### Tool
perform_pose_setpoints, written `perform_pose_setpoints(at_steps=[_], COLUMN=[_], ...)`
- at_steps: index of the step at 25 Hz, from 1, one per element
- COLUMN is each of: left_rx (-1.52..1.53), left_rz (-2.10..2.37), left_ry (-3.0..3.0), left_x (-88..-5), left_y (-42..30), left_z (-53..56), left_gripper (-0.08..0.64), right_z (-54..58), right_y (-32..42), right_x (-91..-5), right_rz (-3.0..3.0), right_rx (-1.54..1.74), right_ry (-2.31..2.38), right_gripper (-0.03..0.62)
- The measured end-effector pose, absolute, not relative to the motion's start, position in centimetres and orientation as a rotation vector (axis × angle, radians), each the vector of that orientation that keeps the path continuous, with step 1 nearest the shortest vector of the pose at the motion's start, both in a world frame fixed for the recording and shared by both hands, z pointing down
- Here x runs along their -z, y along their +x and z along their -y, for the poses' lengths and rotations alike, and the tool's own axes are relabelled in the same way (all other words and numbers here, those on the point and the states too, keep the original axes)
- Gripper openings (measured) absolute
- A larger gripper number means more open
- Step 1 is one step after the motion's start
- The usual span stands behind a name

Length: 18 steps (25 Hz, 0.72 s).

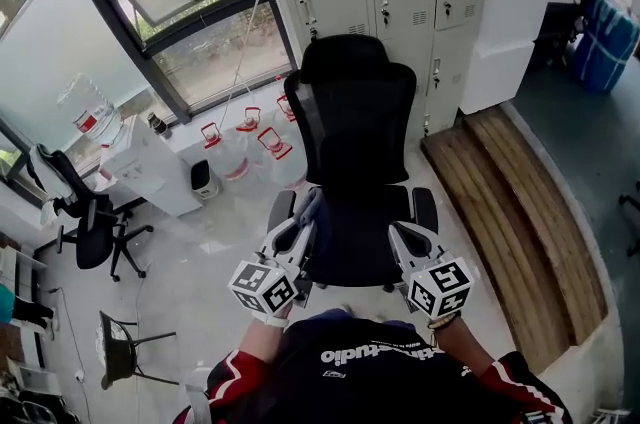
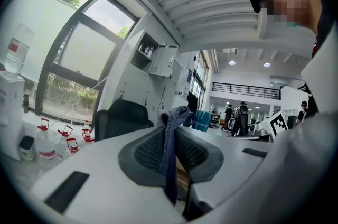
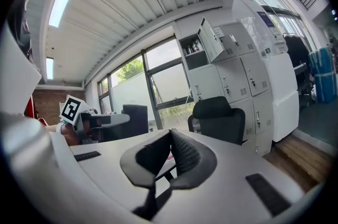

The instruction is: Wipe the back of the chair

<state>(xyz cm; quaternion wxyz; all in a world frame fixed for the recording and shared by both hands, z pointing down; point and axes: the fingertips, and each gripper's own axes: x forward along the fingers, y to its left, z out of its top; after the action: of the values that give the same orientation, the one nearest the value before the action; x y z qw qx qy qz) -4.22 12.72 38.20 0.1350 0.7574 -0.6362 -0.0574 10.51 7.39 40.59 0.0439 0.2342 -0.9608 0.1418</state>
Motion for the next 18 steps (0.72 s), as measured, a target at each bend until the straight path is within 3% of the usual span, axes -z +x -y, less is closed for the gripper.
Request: perform_pose_setpoints(at_steps=[18], left_rx=[0.197], left_rz=[1.804], left_ry=[2.161], left_x=[-41.6], left_y=[-9.1], left_z=[-6.7], left_gripper=[0.057], right_z=[-2.4], right_y=[6.6], right_x=[-43.6], right_rz=[2.873], right_rx=[-0.461], right_ry=[0.744], right_gripper=[0.014])
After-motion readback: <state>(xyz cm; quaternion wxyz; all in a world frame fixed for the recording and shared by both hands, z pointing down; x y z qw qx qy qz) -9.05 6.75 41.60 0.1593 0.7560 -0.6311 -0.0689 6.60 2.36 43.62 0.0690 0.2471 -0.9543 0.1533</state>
